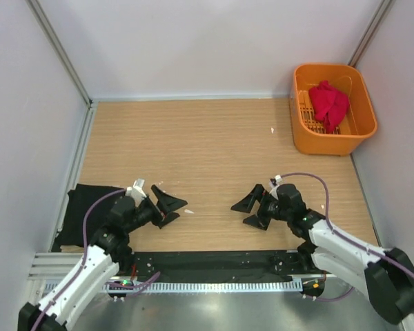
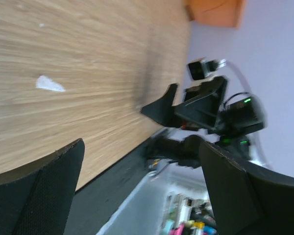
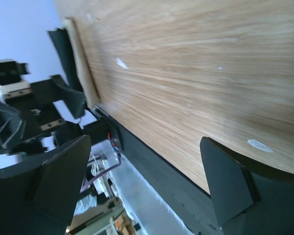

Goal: Fold and stack the t-shirts
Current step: Reset both grippers

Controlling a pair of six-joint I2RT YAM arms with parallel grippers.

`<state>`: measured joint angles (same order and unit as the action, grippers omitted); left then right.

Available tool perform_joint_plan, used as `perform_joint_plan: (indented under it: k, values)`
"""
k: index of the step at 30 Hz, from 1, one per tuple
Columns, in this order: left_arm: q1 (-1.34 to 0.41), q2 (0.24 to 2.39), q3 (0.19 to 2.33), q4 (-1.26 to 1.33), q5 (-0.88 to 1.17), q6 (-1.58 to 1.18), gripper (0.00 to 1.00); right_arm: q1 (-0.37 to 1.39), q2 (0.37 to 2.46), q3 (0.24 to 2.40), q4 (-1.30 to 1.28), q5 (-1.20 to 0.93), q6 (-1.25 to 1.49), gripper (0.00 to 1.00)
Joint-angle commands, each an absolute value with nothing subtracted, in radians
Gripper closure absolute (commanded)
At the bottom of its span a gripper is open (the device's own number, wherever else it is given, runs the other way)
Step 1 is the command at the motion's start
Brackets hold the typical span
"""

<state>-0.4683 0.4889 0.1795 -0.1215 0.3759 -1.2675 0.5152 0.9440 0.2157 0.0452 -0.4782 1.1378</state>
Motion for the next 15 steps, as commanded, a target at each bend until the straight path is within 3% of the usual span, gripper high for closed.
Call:
perform_joint_plan:
  k: [1, 3, 6, 9, 15]
  values:
    - [-0.437, 0.283, 0.082, 0.211, 0.479, -1.541, 0.0, 0.52, 0.787, 0.134, 0.192, -0.387, 1.264, 0.0]
    - [-0.437, 0.178, -0.068, 0.355, 0.473, -1.662, 0.0, 0.522, 0.721, 0.082, 0.244, -0.371, 1.307, 0.0]
    - [-0.439, -0.05, -0.069, 0.224, 0.477, -1.692, 0.0, 0.522, 0.585, -0.044, 0.33, -0.354, 1.393, 0.0]
    - [-0.439, 0.055, -0.081, 0.41, 0.56, -1.724, 0.0, 0.523, 0.422, -0.124, 0.313, -0.321, 1.421, 0.0]
    - [-0.44, -0.041, -0.078, 0.38, 0.592, -1.768, 0.0, 0.523, 0.091, -0.117, 0.126, -0.29, 1.397, 0.0]
